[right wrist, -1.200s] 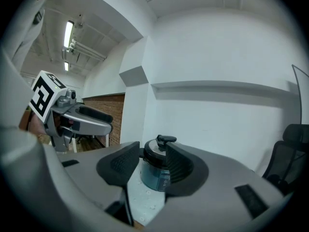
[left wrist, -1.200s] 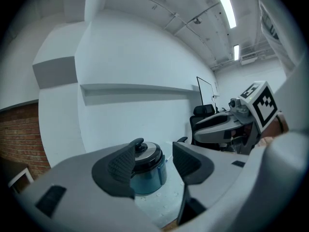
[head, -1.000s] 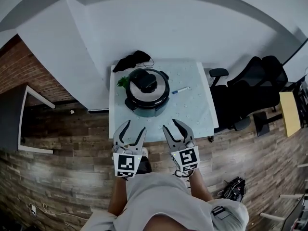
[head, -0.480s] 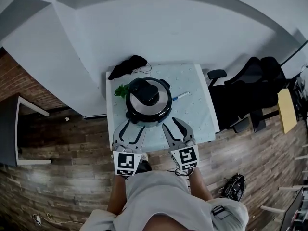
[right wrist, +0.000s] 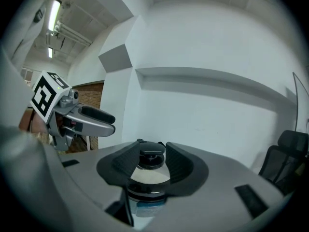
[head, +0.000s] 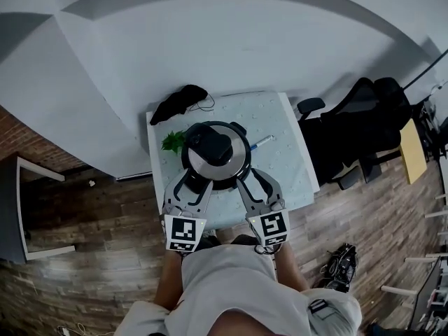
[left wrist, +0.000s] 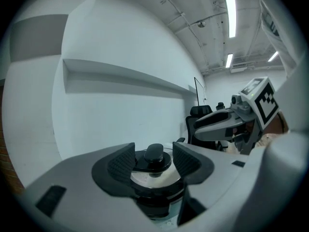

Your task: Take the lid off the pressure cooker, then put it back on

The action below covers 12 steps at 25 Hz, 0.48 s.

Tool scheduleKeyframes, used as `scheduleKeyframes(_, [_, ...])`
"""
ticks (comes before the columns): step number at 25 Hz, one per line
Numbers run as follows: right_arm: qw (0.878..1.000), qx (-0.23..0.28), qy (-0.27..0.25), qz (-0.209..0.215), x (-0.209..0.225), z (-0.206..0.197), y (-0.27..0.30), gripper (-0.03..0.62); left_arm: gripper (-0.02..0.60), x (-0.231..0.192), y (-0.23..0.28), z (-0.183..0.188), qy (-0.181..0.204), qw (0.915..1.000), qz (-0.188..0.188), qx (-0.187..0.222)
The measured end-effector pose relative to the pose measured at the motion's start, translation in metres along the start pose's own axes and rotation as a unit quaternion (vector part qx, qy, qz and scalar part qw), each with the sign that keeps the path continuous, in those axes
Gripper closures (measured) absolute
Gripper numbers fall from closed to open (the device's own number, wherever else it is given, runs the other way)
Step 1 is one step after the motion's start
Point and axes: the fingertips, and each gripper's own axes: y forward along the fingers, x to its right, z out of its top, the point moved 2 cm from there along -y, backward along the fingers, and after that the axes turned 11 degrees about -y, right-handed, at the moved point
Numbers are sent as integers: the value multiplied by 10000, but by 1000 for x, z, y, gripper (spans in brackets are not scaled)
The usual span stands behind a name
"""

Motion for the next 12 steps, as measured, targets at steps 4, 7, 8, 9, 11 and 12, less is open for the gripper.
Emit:
scheduleKeyframes(4, [9997,-246,46,-67,4,-11,4,425,339,-4,16,-2,-59,9998,-175,-73])
scheduleKeyframes(7, [9991,-399,81,-137,10,-19,6,425,337,-3,31,-8,-102,9993,-298,-206])
scheduleKeyframes(8, [9989,-442,93,-152,12,-22,6,425,337,-2,36,-10,-103,9991,-327,-256])
scheduleKeyframes(9, [9987,-477,108,-155,14,-25,6,425,337,-1,41,-11,-95,9989,-348,-302])
scheduleKeyframes(11, [9984,-523,146,-124,17,-30,7,425,336,1,51,-12,-66,9985,-374,-399])
scheduleKeyframes(12, [9984,-537,163,-90,18,-33,7,425,334,2,56,-13,-55,9982,-372,-467])
